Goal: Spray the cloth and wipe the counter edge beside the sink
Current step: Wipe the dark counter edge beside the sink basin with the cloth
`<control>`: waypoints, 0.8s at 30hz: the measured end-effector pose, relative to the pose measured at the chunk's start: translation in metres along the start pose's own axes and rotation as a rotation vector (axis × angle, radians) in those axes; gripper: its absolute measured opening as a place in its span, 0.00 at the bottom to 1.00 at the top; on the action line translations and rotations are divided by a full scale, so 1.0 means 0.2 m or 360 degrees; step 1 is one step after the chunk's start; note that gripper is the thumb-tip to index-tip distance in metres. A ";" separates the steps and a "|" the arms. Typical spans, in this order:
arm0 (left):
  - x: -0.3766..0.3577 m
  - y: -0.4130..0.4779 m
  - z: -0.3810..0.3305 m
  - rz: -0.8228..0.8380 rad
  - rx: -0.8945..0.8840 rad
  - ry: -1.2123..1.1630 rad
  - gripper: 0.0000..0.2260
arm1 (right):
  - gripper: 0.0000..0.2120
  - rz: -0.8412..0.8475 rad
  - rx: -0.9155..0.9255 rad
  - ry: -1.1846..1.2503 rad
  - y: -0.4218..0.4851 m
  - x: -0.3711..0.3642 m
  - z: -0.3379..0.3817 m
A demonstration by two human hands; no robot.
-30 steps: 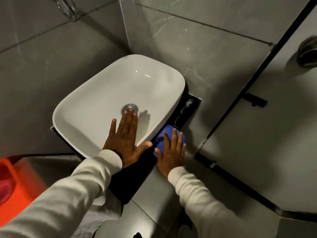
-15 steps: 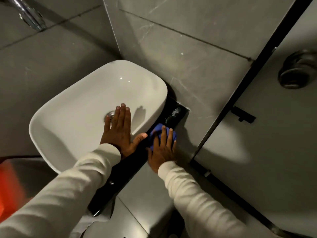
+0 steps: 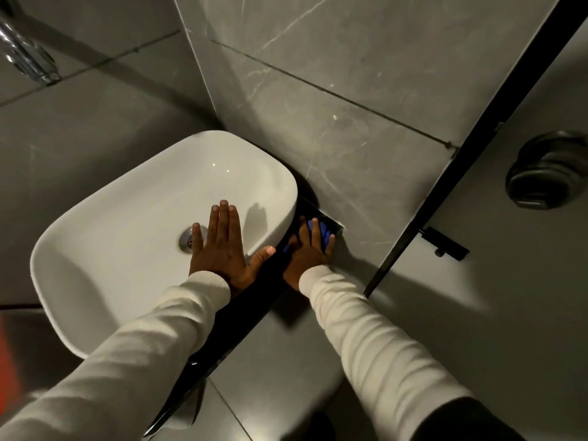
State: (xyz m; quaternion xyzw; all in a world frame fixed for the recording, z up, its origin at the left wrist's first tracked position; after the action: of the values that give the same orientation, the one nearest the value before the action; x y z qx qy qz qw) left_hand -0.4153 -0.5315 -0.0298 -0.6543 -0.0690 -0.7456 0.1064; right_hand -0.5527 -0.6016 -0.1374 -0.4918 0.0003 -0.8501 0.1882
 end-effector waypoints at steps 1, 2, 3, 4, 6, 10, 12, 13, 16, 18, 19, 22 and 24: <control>0.00 -0.01 0.00 -0.0006 0.0004 0.0012 0.48 | 0.31 0.0033 -0.0044 -0.0044 0.04 0.03 -0.03; 0.01 0.00 0.00 -0.0023 0.0014 0.0025 0.47 | 0.31 0.0064 -0.0066 -0.0085 0.10 0.07 -0.04; 0.01 -0.01 0.01 -0.0033 0.0039 0.0015 0.47 | 0.32 0.0097 -0.0074 -0.0135 0.13 0.10 -0.06; 0.02 -0.01 0.01 -0.0038 0.0067 -0.0008 0.47 | 0.32 0.0115 -0.0082 -0.0163 0.14 0.12 -0.08; 0.02 0.00 0.02 -0.0027 0.0120 -0.0061 0.47 | 0.33 0.0096 -0.0122 -0.0153 0.10 0.13 -0.10; 0.03 -0.01 0.03 -0.0053 0.0147 -0.0084 0.47 | 0.34 -0.0128 -0.0190 0.0010 -0.09 0.11 -0.10; 0.02 -0.01 0.03 -0.0048 0.0135 -0.0087 0.47 | 0.34 -0.0161 -0.0201 0.0050 -0.14 0.10 -0.10; 0.02 0.00 0.03 -0.0046 0.0128 -0.0082 0.47 | 0.34 -0.0147 -0.0188 0.0045 -0.14 0.11 -0.10; 0.03 0.01 0.02 -0.0069 0.0137 -0.0067 0.46 | 0.33 0.0022 -0.0041 -0.0133 -0.07 0.12 -0.09; 0.05 0.02 0.02 -0.0070 0.0146 -0.0051 0.46 | 0.32 0.0128 0.0038 -0.0246 -0.03 0.14 -0.09; 0.05 0.01 0.02 -0.0077 0.0150 -0.0036 0.47 | 0.32 0.0160 0.0035 -0.0269 -0.02 0.14 -0.09; 0.06 -0.02 0.02 -0.0076 0.0167 -0.0024 0.49 | 0.31 0.0206 -0.0083 -0.0266 0.02 0.17 -0.10; 0.05 -0.06 0.05 -0.0061 0.0170 -0.0004 0.48 | 0.32 0.0157 -0.0140 -0.0297 0.05 0.20 -0.09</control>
State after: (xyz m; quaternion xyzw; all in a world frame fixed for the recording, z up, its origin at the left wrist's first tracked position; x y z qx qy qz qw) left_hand -0.4101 -0.5190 -0.0189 -0.6472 -0.1212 -0.7419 0.1267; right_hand -0.5822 -0.6270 -0.1148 -0.5760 0.0443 -0.7896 0.2071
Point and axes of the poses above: each hand's wrist, its own y-axis towards the middle knuckle, its own x-axis out of the back of the hand, z = x × y, the point moved 8 cm from there along y, towards the middle knuckle, and after that the axes turned 14 degrees about y, right-handed, at the moved point
